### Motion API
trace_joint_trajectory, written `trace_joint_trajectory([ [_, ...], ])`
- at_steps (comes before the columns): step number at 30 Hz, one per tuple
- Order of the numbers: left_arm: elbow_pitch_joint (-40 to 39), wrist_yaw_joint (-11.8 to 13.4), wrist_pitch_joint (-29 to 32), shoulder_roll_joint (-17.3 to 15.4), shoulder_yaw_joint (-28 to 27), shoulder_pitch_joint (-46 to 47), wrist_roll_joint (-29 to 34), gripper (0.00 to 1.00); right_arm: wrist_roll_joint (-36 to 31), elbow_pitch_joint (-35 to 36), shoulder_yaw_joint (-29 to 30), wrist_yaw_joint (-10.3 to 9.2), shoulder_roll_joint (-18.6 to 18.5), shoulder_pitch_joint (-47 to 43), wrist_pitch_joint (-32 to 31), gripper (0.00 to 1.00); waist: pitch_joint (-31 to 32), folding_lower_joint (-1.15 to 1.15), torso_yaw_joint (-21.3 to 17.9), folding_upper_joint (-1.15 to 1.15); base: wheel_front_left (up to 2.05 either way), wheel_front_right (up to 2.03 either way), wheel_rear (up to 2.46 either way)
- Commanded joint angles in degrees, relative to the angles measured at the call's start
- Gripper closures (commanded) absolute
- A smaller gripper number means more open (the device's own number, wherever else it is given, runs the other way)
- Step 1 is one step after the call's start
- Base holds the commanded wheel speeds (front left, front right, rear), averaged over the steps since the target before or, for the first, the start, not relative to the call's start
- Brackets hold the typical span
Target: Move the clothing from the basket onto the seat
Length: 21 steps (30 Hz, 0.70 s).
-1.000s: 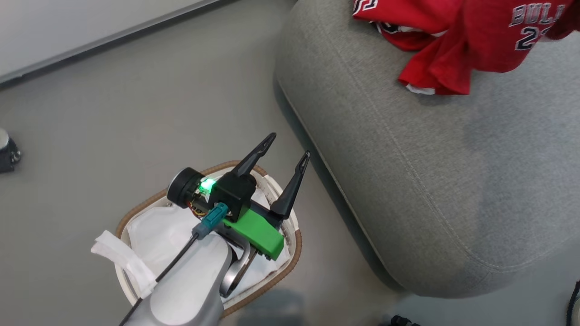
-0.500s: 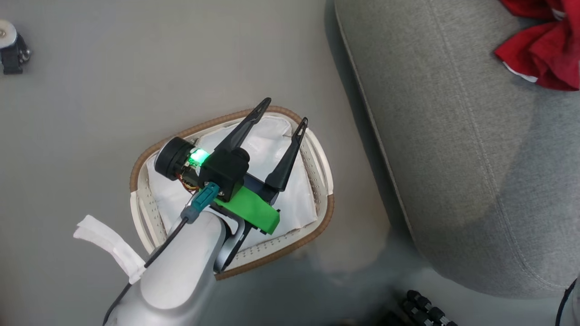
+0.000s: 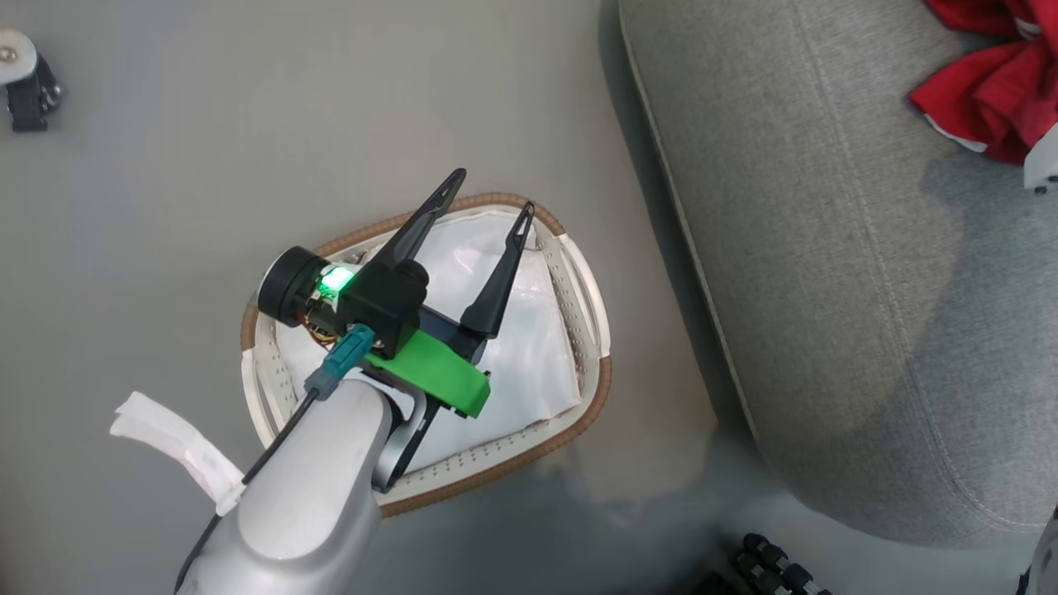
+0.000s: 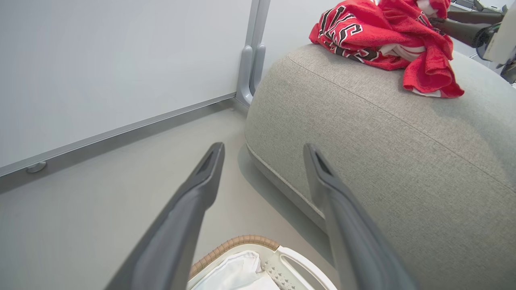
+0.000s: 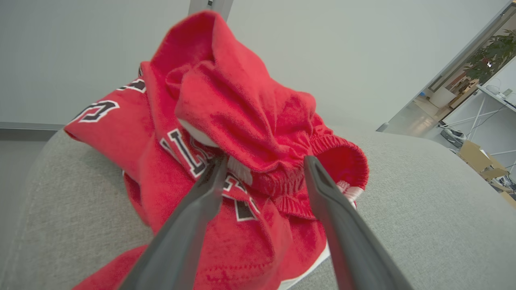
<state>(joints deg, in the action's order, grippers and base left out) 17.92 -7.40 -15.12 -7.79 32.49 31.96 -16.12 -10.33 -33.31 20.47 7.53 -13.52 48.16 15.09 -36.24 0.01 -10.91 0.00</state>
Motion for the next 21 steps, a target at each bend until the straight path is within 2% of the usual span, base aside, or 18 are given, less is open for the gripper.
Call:
trace_joint_trajectory([
  [1, 0.12, -0.17, -0.04, -0.49, -0.33, -1.05, -0.5, 0.0, 0.19, 0.37, -0.35, -0.08, 0.05, -1.58, 0.11, 0.0, 2.09, -0.01, -0.7, 0.0, 0.0, 0.0, 0.0],
  [9, 0.1, -0.17, -0.04, 0.17, -4.03, -3.57, -2.47, 0.0, 0.76, 1.71, -3.27, -0.08, -0.43, -6.43, 0.11, 0.0, 9.45, -0.01, -0.1, 0.0, 0.0, 0.0, 0.0],
  [15, 0.21, -0.17, -0.04, 0.87, -8.73, -6.86, -3.55, 0.0, 1.55, 2.18, -6.48, -0.08, -0.92, -8.32, 0.12, 0.0, 16.0, -0.01, 2.39, 0.0, 0.0, 0.0, 0.0],
  [21, 0.04, -0.17, -0.04, 1.4, -14.59, -12.19, -4.32, 0.0, 2.71, 2.94, -11.86, -0.08, 0.95, -10.65, 0.11, 0.0, 21.93, -0.01, 5.33, 0.0, 0.0, 0.0, 0.0],
])
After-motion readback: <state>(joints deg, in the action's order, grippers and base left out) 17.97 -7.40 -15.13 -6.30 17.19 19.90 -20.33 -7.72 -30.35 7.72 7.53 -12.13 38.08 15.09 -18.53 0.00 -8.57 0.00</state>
